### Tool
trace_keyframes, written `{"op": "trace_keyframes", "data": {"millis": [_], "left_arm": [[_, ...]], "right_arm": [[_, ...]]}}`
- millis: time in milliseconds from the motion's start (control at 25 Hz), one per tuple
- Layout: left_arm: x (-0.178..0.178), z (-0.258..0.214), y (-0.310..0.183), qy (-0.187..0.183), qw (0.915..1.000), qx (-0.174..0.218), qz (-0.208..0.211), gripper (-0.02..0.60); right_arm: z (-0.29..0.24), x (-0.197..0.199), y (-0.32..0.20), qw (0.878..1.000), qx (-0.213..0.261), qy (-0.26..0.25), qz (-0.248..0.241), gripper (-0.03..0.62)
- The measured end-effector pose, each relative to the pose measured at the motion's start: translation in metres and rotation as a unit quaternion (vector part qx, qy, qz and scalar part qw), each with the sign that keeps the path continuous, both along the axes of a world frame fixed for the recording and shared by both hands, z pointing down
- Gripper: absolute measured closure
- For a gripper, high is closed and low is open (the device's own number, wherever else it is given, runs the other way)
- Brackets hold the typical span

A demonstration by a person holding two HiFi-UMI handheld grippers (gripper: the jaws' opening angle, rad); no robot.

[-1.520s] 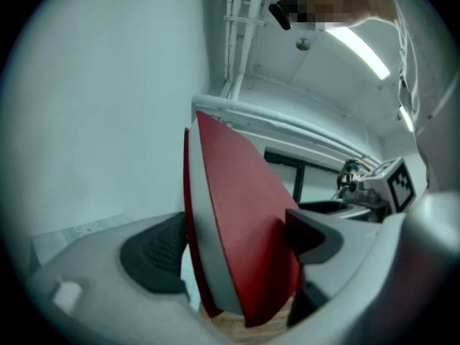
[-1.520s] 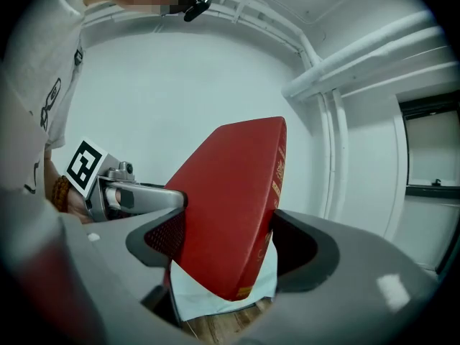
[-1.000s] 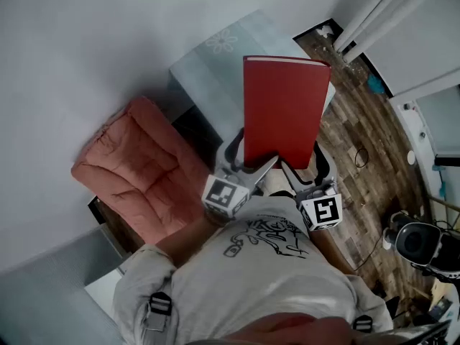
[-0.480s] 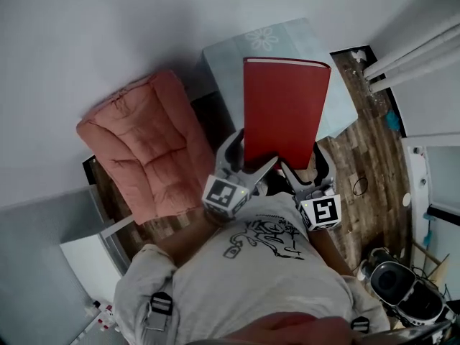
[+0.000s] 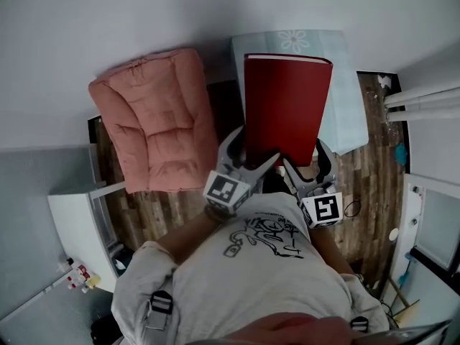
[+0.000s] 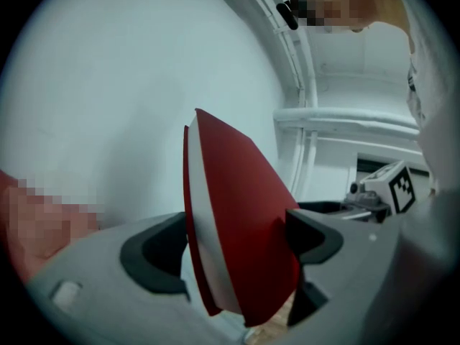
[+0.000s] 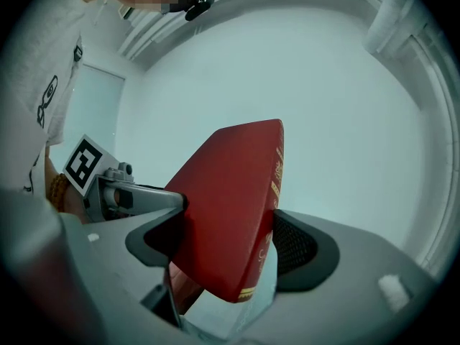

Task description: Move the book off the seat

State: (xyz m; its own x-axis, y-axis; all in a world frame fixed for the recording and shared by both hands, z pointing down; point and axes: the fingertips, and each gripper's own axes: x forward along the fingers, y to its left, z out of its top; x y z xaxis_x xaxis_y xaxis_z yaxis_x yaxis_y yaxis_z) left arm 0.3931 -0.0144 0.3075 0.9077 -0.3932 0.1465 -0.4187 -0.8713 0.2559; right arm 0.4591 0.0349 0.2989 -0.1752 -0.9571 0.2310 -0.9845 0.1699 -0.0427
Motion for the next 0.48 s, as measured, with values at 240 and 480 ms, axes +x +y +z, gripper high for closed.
{"op": "trace_keyframes", "data": {"millis": [240,480], "left_arm": [[0.021,0.008,0.004,-0.009,0.9982,0.001,-0.059,0.162],[0.029,0.018,0.013,-0.020,0.9946,-0.010,-0.101,0.162]], "right_arm": [[0.014,0.026,-0.002,0.998,-0.018,-0.007,-0.061,0.212],[0.022,0.038,-0.001,0.994,-0.020,-0.013,-0.104,0.210]]}}
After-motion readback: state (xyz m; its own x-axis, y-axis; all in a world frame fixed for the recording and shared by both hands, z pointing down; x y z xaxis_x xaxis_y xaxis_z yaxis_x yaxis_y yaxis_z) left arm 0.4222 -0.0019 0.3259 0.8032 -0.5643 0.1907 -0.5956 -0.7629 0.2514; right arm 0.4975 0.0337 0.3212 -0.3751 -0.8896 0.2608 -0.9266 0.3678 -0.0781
